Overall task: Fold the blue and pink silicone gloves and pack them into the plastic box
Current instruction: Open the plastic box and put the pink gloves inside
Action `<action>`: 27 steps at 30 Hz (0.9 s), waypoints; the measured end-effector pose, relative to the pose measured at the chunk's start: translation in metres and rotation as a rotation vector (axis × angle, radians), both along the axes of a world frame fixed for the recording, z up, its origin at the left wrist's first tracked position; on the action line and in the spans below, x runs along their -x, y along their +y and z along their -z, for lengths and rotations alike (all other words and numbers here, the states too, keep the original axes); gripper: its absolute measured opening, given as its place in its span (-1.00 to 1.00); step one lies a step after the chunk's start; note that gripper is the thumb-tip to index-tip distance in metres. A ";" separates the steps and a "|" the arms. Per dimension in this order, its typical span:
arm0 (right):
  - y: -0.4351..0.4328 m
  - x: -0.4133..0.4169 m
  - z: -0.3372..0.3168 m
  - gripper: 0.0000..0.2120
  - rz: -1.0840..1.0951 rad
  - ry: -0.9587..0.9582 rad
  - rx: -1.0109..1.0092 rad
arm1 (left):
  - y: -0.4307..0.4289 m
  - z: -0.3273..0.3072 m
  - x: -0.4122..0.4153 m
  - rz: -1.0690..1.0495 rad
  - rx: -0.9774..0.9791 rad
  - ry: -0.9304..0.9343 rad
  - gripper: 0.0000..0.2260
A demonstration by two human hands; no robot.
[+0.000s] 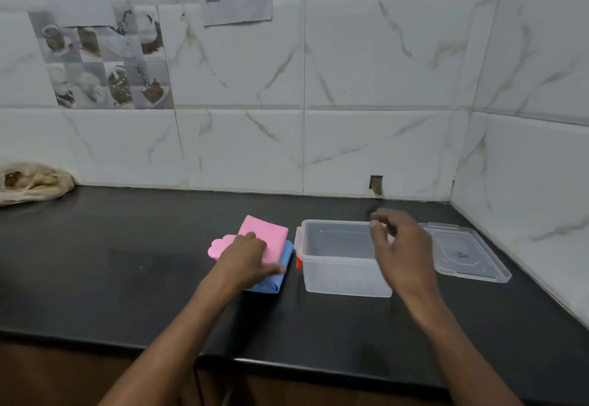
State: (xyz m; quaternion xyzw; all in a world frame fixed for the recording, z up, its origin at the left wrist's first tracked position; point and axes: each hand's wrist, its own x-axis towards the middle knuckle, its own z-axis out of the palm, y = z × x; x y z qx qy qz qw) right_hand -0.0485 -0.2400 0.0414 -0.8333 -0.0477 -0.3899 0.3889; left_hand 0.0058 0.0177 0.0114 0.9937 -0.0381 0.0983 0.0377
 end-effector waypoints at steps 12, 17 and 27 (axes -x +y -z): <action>0.087 0.041 0.047 -0.84 -0.521 0.176 0.112 | 0.050 0.010 -0.023 0.189 0.136 0.060 -0.35; 0.094 0.039 0.067 -0.83 -0.513 0.311 0.105 | 0.062 0.006 -0.026 0.273 0.096 0.055 -0.55; 0.090 0.020 0.077 -0.87 -0.316 0.507 0.121 | 0.048 0.021 -0.033 0.228 -0.066 -0.029 -0.45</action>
